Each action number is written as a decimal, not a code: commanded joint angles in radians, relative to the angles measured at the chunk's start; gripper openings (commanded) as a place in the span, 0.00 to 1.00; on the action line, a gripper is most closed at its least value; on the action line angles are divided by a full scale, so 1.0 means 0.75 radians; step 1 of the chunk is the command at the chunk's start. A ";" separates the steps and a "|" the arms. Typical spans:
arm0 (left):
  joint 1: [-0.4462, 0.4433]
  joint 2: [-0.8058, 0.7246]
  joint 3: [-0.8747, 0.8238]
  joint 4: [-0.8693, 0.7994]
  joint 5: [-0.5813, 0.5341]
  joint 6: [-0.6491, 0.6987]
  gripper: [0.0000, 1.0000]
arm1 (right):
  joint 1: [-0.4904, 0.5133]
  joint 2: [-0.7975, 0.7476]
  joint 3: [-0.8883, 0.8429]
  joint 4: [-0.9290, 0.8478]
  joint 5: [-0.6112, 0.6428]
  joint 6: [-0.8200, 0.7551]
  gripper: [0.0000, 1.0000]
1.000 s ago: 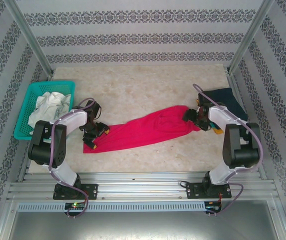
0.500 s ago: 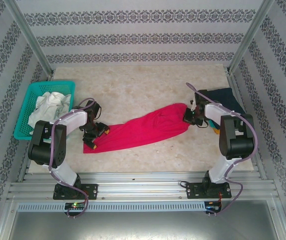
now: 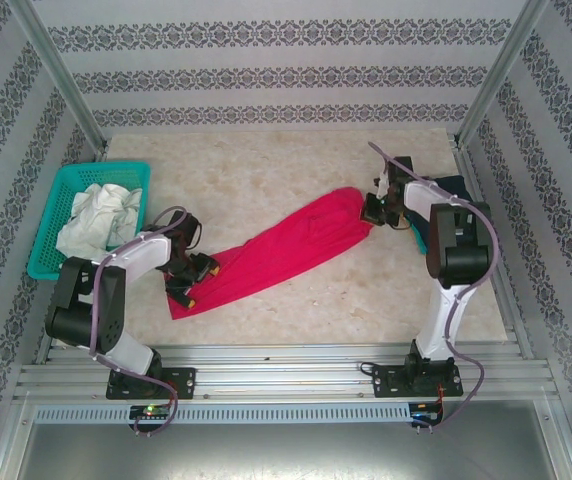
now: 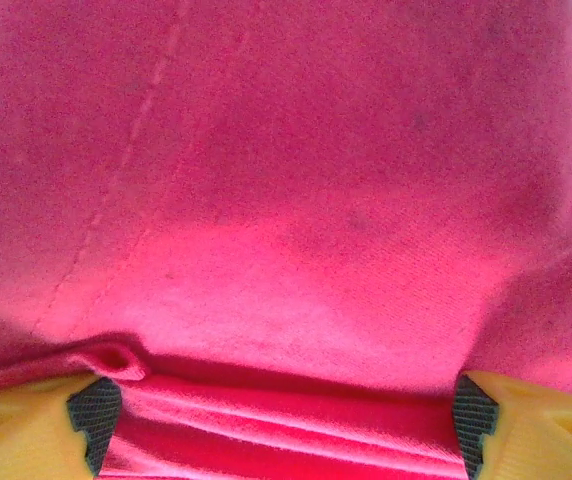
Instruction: Fold and stack the t-shirts
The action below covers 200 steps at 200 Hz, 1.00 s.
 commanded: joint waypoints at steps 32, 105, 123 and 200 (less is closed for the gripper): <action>-0.051 -0.053 0.099 -0.048 -0.074 0.007 1.00 | 0.017 0.226 0.441 -0.063 0.059 0.101 0.44; 0.085 0.009 0.366 0.025 -0.007 0.525 1.00 | 0.136 -0.280 -0.212 0.255 0.172 0.536 0.73; 0.126 0.098 0.416 -0.029 0.006 0.633 1.00 | 0.181 -0.296 -0.309 0.347 0.161 0.675 0.64; 0.125 0.118 0.155 0.063 0.045 0.678 1.00 | 0.233 -0.008 -0.086 0.349 0.143 0.762 0.42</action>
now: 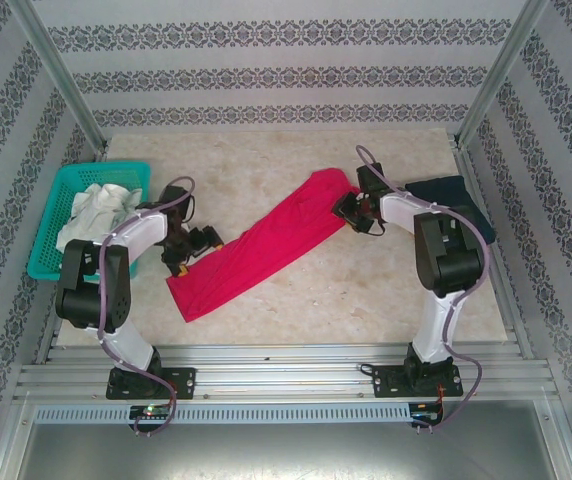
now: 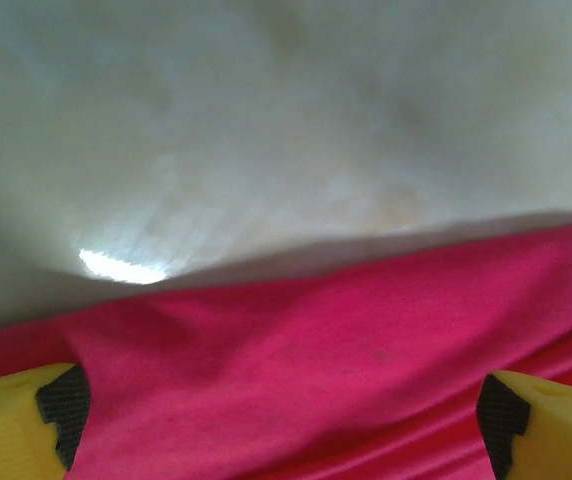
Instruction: Fold and stack the t-shirts
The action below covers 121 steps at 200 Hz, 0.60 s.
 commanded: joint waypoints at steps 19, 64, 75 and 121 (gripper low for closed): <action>-0.015 -0.091 -0.187 0.053 0.052 -0.003 1.00 | -0.006 0.177 0.239 -0.024 0.013 0.016 0.36; -0.179 -0.199 -0.317 0.097 0.090 -0.095 1.00 | -0.006 0.479 0.669 -0.096 -0.093 -0.029 0.31; -0.221 -0.204 -0.324 0.125 0.118 -0.099 1.00 | 0.002 0.560 0.813 -0.110 -0.141 -0.045 0.32; -0.381 -0.063 -0.167 0.209 0.221 -0.013 1.00 | 0.062 0.926 1.466 -0.298 -0.247 -0.032 0.32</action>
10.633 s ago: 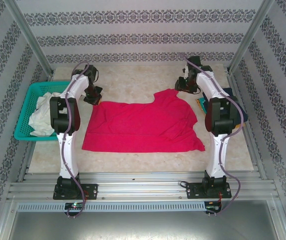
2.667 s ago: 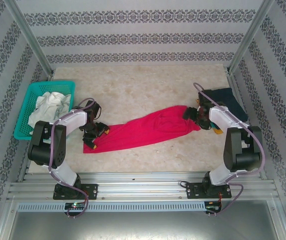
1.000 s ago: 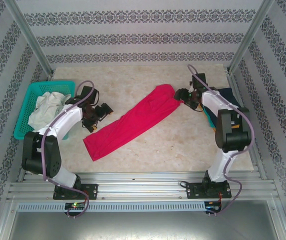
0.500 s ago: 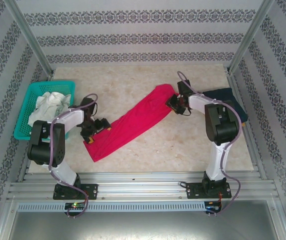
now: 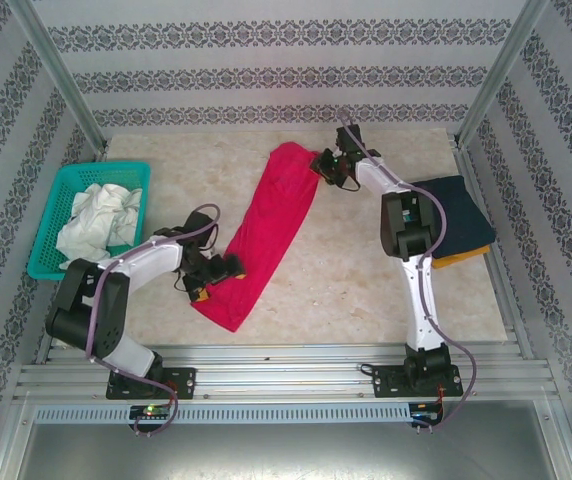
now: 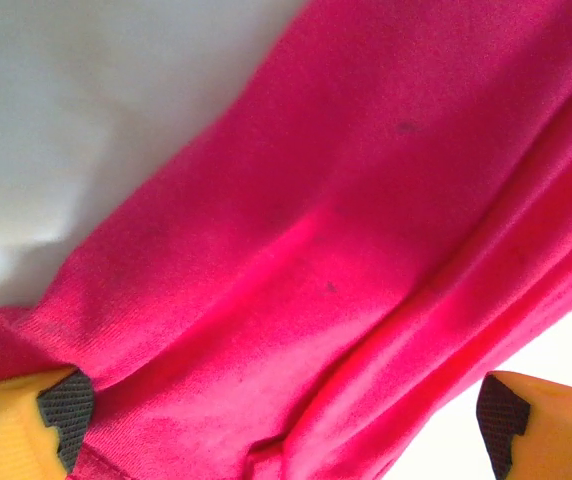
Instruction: Fold and stack the t-shirts
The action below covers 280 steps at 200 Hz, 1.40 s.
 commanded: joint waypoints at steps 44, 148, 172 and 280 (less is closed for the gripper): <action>-0.201 0.196 0.142 0.165 0.177 0.082 1.00 | 0.061 0.305 0.578 -0.163 -0.148 0.064 0.34; 0.106 -0.203 0.080 0.174 -0.060 0.039 1.00 | 0.144 -0.696 -0.641 -0.029 -0.024 -0.722 0.70; 0.276 -0.260 0.104 0.152 -0.035 0.087 1.00 | 0.263 -0.943 -0.974 -0.021 0.067 -0.992 0.70; 0.537 -0.213 0.298 0.054 -0.010 0.360 1.00 | 1.078 -1.047 -1.238 -0.077 0.369 -1.582 0.70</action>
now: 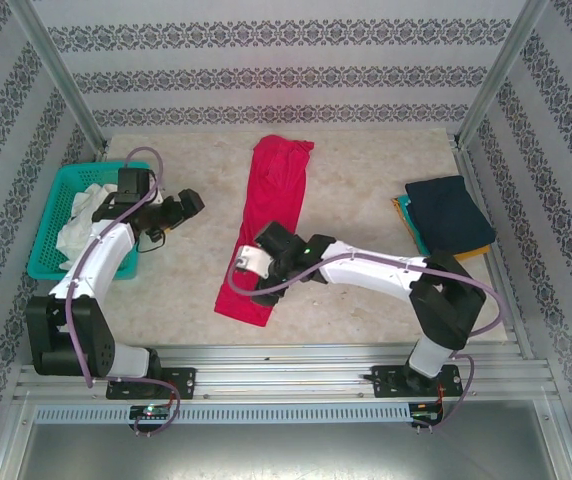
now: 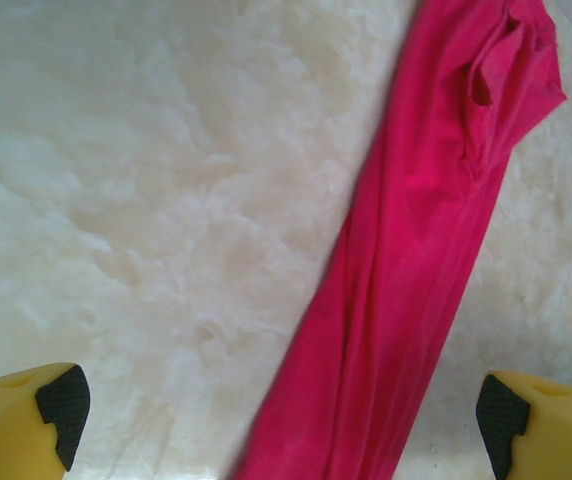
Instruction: Fold and stack the t-shirts
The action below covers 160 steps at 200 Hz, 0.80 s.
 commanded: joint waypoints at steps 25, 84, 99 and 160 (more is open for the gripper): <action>0.043 0.039 -0.011 -0.020 0.035 0.027 1.00 | 0.163 0.216 0.170 -0.039 0.078 -0.127 0.69; 0.045 0.076 -0.006 0.002 0.063 0.020 1.00 | 0.202 0.384 0.256 -0.073 0.104 -0.105 0.65; 0.046 0.075 -0.007 0.006 0.063 0.020 1.00 | 0.190 0.416 0.264 -0.082 0.112 -0.111 0.63; 0.050 0.058 -0.042 0.016 0.057 0.016 1.00 | 0.181 0.512 0.281 -0.160 0.131 -0.190 0.59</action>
